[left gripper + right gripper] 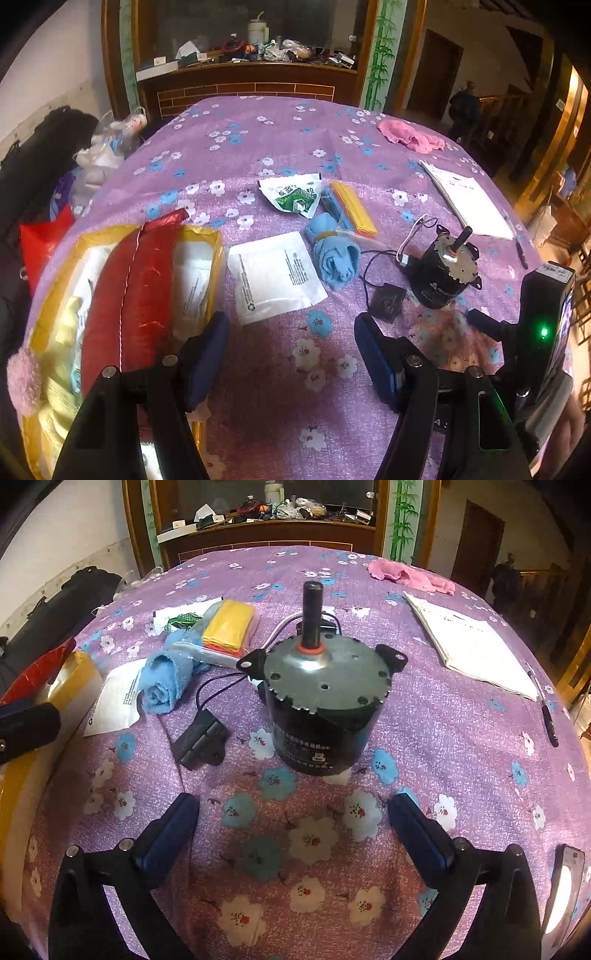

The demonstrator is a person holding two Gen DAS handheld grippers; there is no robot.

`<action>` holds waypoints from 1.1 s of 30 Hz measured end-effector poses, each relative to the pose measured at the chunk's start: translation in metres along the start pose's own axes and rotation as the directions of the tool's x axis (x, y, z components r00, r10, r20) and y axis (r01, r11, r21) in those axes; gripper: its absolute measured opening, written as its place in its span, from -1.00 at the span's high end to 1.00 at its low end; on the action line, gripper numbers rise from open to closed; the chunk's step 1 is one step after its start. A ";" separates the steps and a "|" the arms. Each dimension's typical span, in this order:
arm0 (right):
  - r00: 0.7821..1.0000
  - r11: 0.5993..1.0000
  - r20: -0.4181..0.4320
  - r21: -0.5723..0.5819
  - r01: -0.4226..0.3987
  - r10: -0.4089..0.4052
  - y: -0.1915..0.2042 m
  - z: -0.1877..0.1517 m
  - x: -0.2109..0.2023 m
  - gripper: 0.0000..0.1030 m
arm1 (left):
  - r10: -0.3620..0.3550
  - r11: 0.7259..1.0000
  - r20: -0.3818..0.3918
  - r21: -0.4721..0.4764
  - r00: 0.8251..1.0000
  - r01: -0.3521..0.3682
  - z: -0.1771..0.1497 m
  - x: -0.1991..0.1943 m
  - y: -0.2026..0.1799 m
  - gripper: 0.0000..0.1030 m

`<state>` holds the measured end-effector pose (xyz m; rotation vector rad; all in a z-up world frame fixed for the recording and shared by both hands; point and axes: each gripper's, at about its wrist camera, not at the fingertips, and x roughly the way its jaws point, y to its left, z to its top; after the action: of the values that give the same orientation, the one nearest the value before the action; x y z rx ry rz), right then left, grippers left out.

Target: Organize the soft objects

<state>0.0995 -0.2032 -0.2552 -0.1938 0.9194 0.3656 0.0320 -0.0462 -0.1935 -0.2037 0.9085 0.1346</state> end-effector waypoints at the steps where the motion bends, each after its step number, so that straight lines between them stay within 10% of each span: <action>1: 1.000 1.000 0.000 -0.001 0.000 0.000 0.000 0.000 0.000 -0.99 | 0.001 1.000 0.001 -0.001 1.000 -0.001 0.000 0.000 0.000 -0.42; 33: 1.000 1.000 0.000 0.000 0.000 0.000 -0.001 0.000 0.000 -0.99 | 0.006 0.999 -0.011 -0.039 1.000 -0.007 -0.005 0.003 0.002 -0.42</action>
<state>0.0998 -0.2041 -0.2554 -0.1941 0.9196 0.3660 0.0297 -0.0452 -0.1986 -0.2376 0.9179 0.1575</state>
